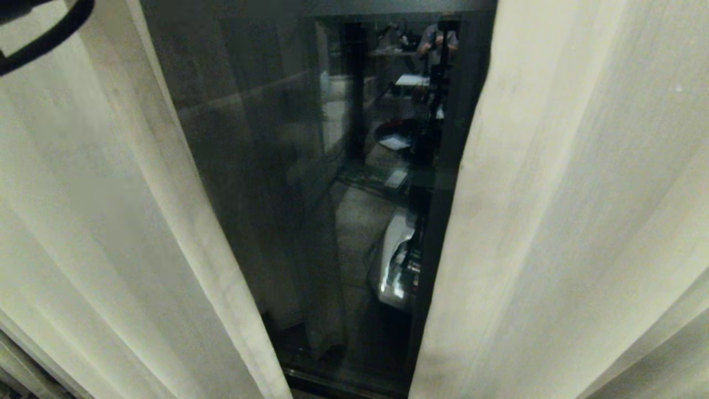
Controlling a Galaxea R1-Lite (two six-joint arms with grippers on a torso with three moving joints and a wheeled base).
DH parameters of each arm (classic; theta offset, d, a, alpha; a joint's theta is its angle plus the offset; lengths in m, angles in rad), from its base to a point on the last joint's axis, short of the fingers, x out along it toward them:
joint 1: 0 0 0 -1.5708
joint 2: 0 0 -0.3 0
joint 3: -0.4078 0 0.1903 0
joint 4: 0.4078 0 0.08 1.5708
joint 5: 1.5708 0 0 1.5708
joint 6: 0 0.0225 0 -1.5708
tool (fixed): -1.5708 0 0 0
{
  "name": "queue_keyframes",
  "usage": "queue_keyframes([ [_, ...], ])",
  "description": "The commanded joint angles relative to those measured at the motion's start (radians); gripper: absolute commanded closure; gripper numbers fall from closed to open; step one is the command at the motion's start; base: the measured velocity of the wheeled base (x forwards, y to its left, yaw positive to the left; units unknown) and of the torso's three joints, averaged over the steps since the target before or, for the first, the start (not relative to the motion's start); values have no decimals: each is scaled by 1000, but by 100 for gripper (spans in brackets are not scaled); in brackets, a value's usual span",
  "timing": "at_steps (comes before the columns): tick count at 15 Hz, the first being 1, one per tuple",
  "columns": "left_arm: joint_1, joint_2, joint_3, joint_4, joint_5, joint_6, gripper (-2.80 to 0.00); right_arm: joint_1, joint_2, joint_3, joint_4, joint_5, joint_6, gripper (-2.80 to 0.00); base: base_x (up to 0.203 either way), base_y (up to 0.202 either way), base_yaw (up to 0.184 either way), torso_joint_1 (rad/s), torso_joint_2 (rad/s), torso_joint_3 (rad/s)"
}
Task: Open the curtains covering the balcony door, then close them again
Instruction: Close the inner curtains on both sides
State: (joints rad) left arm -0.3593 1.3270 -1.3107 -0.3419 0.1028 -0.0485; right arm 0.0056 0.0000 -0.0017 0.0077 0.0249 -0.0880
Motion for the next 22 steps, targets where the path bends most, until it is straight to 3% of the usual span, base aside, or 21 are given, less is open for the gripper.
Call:
queue_keyframes([
  [1, -67, 44, -30, -4, 2, -1, 0, 1, 2, 0, 0, 1, -1, 0, 0, 0, 0, 0, 0, 0],
  [7, -346, 198, -250, -4, 40, 1, 0, 1, 2, 0, 0, 1, -1, 0, 0, 0, 0, 0, 0, 0],
  [11, -554, 366, -419, -5, 206, 35, 0, 1, 2, 0, 0, 1, -1, 0, 0, 0, 0, 0, 0, 0],
  [17, -744, 643, -665, -14, 237, 111, 0, 1, 2, 0, 0, 1, -1, 0, 0, 0, 0, 0, 0, 0],
  [22, -864, 744, -681, -27, 239, 116, 0, 1, 2, 0, 0, 1, -1, 0, 0, 0, 0, 0, 0, 0],
])
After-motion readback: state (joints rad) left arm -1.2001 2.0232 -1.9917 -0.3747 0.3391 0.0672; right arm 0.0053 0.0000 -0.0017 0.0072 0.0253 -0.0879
